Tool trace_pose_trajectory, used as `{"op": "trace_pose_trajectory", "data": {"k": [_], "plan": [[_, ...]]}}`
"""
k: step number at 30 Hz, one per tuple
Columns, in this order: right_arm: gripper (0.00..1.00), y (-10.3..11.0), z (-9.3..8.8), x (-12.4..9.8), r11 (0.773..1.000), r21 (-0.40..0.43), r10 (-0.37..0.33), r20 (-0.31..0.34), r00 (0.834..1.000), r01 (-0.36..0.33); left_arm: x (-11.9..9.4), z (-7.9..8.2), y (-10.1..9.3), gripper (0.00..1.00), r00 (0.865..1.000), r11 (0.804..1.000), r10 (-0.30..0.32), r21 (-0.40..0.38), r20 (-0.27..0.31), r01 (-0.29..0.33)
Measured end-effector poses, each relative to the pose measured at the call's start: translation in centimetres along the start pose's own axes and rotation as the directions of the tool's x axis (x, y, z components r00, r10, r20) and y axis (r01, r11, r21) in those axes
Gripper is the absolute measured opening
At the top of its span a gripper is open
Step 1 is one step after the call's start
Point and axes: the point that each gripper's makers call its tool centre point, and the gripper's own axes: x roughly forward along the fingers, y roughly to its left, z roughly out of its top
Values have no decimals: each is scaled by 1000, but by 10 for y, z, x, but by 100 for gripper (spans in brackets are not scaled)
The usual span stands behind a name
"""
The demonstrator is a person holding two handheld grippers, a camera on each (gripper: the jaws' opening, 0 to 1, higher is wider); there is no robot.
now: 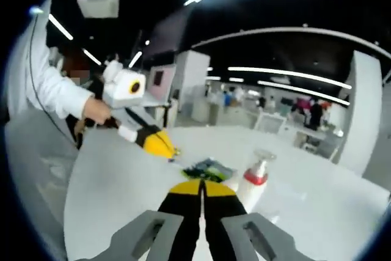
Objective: Arrange the skincare products in the storage area until every visible bottle or jar stands upright without overlapping.
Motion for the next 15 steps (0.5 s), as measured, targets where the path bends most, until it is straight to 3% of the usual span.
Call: {"op": "trace_pose_trajectory", "data": {"k": [3,9,15], "plan": [[0,17,3,-3,1000,13,-18,-6,1000,18,-16,-7,-8,0,1000,999,-19,37,-20,20],[0,45,7,-8,998,9,-65,-38,997,65,-47,-14,-14,1,998,999,-46,27,-43,47],[19,70,13,-20,992,34,-118,-62,991,120,-80,-17,-13,19,998,999,-45,13,-37,45]]}}
